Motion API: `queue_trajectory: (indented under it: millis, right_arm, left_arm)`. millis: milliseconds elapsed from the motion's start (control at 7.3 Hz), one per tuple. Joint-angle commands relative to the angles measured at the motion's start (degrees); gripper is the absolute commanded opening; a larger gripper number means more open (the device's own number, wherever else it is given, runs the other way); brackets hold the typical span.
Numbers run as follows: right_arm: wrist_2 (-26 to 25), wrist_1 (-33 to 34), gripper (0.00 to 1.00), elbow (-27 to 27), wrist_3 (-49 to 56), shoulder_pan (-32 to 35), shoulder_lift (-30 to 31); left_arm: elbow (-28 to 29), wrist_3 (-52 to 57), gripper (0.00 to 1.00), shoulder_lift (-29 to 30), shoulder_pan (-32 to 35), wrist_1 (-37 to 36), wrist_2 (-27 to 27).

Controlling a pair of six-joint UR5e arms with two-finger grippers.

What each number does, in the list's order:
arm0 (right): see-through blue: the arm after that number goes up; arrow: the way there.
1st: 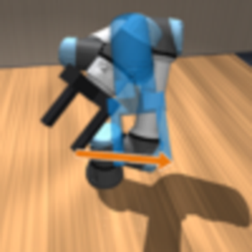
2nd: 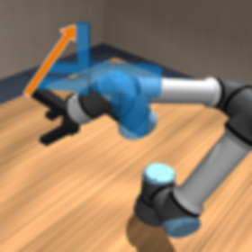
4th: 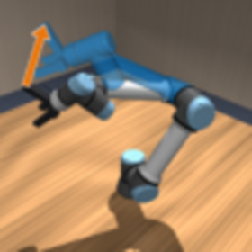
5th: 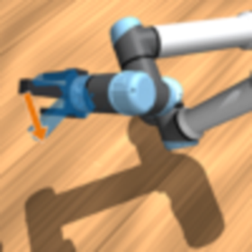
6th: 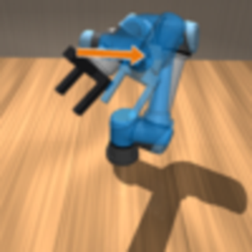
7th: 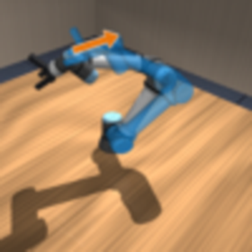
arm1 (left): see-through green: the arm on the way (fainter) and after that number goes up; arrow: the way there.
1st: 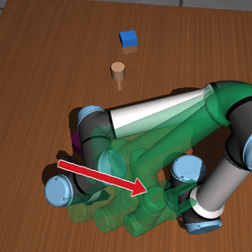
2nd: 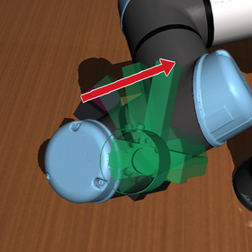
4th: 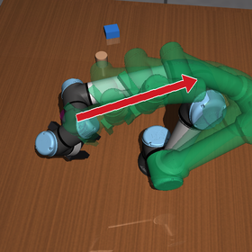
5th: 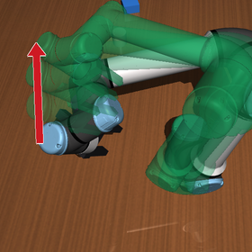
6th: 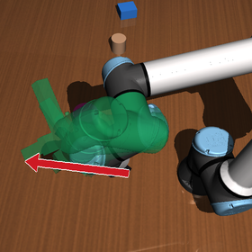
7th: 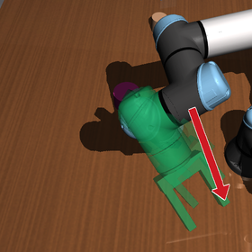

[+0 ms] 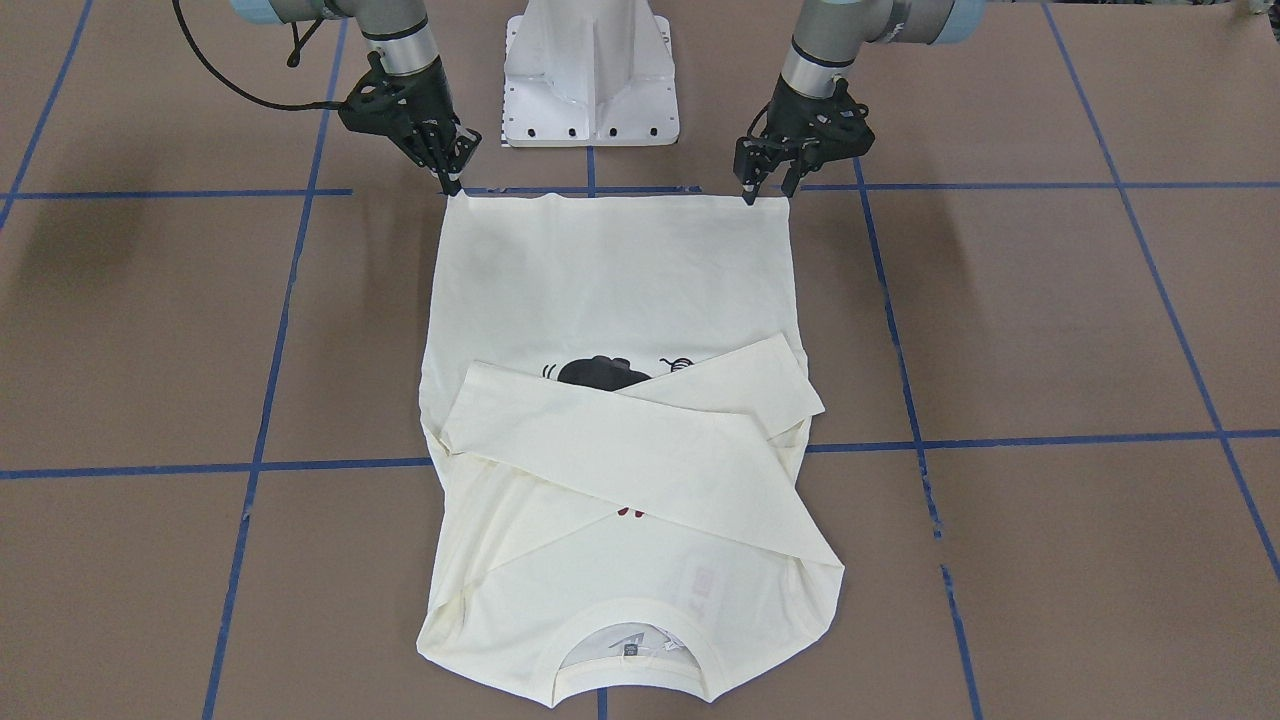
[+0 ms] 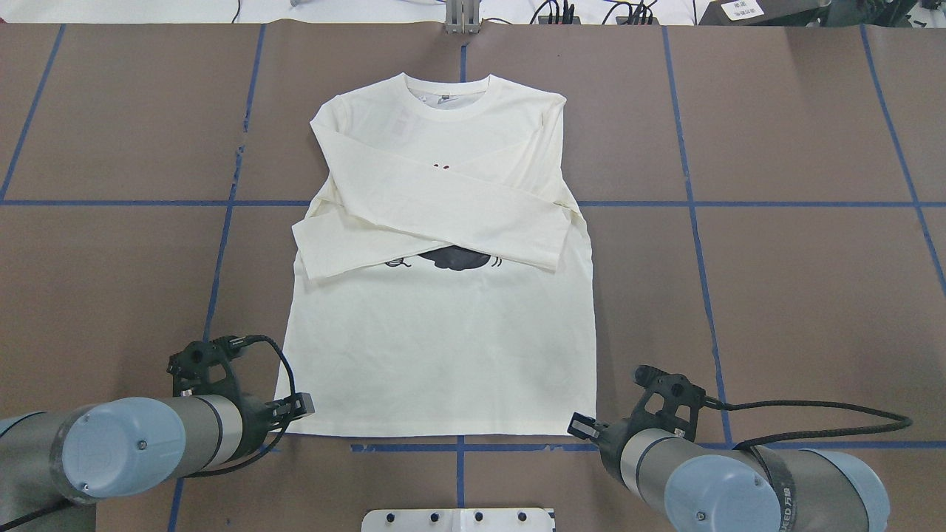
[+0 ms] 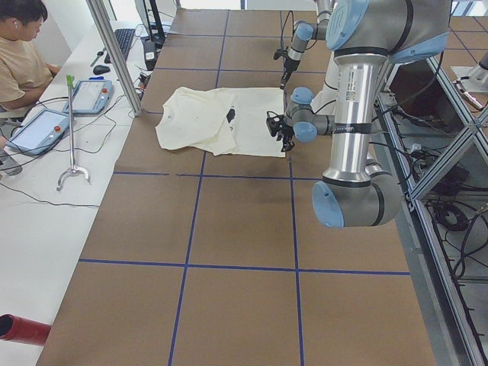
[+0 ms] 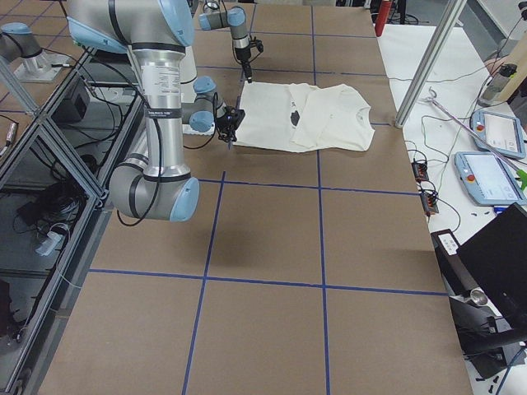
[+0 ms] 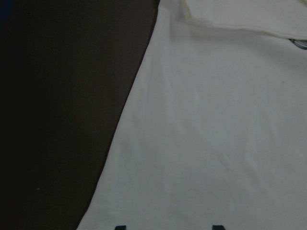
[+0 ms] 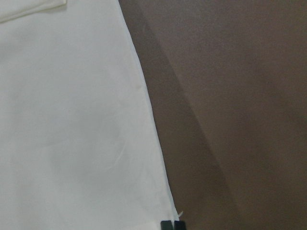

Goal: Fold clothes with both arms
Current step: 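Grasp both hem corners nearest the robot with both grippers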

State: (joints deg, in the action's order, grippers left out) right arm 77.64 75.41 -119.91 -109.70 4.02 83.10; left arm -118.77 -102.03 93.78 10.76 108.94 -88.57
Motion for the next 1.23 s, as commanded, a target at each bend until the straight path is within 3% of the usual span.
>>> queue_trajectory:
  millis: [0, 137, 274, 411, 548, 1095]
  right_arm:
    - [0.2, 0.0, 0.0, -0.1, 0.0, 0.1, 0.0]
    - [0.2, 0.0, 0.0, -0.1, 0.0, 0.1, 0.1]
    - [0.1, 0.0, 0.0, -0.1, 0.1, 0.2, 0.1]
    - [0.1, 0.0, 0.0, -0.1, 0.1, 0.2, 0.2]
    - [0.1, 0.0, 0.0, -0.1, 0.0, 0.2, 0.4]
    - [0.0, 0.0, 0.0, 0.1, 0.2, 0.0, 1.2]
  left_arm:
    - [1.4, -1.1, 0.68, -0.6, -1.4, -1.0, 0.5]
    - [2.1, -1.1, 0.67, -0.5, -1.6, -1.0, 0.5]
    - [2.1, -1.1, 0.59, -0.3, -1.7, -0.9, 0.4]
    - [2.1, -1.1, 0.25, 0.0, -1.7, -0.9, 0.4]
    - [2.1, -1.0, 0.0, 0.0, -1.7, -0.9, 0.3]
    - [1.2, -1.0, 0.0, 0.2, -1.6, -0.9, 0.4]
